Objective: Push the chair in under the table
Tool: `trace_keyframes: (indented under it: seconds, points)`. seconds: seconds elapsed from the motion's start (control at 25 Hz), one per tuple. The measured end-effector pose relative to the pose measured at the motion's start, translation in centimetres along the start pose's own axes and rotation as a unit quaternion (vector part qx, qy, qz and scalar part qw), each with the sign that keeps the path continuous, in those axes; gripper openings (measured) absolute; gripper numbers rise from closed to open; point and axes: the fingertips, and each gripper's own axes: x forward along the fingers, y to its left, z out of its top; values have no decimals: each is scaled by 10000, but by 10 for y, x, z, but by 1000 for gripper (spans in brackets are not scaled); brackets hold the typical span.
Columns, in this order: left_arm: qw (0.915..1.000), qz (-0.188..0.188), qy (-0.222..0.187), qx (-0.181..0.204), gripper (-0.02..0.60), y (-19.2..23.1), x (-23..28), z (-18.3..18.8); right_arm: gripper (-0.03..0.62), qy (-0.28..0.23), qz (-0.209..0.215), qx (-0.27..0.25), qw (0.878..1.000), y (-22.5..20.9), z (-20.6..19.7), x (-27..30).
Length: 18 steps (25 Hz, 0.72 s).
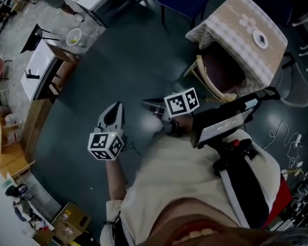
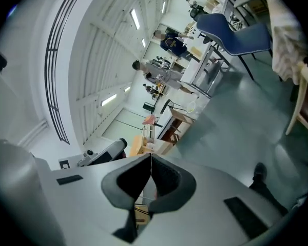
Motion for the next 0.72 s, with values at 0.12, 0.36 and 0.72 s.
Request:
trace_keyframes:
  seconds: [0.12, 0.36, 0.72]
  points:
    - [9999, -97, -9, -52, 9, 23, 22, 20, 12, -59, -45, -22, 10000, -4, 31, 14]
    - [9984, -510, 181, -137, 9, 35, 58, 30, 12, -388, -310, 90, 9987, -15, 75, 15]
    - [9932, -1123, 75, 289, 9, 34, 93, 65, 12, -1072, -557, 489, 9915, -28, 101, -4]
